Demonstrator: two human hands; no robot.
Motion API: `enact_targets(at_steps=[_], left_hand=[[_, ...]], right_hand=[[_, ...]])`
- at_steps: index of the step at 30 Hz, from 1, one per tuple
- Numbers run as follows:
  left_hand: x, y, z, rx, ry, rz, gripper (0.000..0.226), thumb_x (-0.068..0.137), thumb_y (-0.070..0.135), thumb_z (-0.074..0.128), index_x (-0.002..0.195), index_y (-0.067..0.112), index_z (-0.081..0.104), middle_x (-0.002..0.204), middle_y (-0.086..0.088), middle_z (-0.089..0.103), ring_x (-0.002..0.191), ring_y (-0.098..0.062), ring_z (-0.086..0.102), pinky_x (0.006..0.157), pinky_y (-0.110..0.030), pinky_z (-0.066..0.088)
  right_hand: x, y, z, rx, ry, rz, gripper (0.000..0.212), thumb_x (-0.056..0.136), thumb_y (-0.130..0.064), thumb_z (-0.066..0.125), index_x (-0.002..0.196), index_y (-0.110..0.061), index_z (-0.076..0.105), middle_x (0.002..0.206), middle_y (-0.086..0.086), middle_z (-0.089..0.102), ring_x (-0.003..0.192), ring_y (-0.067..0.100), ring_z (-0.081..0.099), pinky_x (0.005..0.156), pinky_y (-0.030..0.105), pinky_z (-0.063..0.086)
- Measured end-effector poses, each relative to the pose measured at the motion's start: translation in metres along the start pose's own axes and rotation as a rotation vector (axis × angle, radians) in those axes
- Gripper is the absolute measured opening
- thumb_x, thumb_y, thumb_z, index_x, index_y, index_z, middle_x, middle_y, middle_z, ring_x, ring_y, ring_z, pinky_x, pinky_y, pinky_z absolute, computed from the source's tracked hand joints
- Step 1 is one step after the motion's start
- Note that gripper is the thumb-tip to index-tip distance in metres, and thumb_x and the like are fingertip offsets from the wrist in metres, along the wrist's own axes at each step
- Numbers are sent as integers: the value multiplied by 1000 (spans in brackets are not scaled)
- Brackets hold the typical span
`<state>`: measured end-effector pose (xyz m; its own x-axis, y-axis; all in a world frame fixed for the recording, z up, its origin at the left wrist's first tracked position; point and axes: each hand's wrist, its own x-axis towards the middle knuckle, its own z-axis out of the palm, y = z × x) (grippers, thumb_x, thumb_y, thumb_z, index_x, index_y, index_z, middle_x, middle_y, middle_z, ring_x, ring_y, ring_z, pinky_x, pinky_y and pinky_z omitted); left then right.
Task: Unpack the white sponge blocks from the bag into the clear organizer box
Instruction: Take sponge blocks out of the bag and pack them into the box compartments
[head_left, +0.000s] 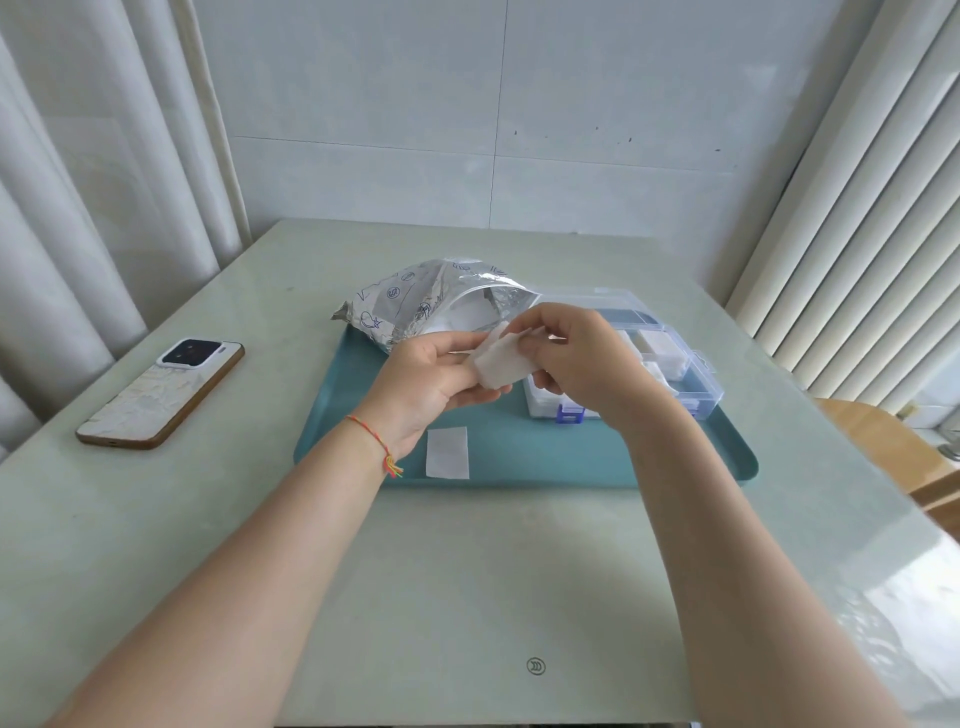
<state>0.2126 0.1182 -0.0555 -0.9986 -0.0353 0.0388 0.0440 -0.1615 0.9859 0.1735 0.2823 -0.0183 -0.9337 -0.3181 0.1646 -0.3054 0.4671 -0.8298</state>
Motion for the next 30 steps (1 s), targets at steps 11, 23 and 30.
enact_targets(at_steps=[11,23,30], left_hand=[[0,0,0,47,-36,-35,27,90,-8,59,114,1,67,101,-19,73,88,-33,72,80,-30,60],[2,-3,-1,81,48,-15,31,92,-13,51,98,12,67,92,-16,73,77,-26,73,76,-28,60],[2,-2,-3,57,60,-60,29,92,-11,51,99,11,69,101,-17,72,82,-31,74,76,-28,61]], right_hand=[[4,5,8,-147,22,-63,21,93,-9,51,96,-18,70,62,-1,57,50,12,50,41,12,34],[11,12,-2,-37,234,-48,41,83,7,38,97,-20,65,81,8,67,49,8,59,50,15,46],[5,4,-14,156,195,-39,32,83,2,46,88,-21,68,72,0,63,51,8,52,53,21,45]])
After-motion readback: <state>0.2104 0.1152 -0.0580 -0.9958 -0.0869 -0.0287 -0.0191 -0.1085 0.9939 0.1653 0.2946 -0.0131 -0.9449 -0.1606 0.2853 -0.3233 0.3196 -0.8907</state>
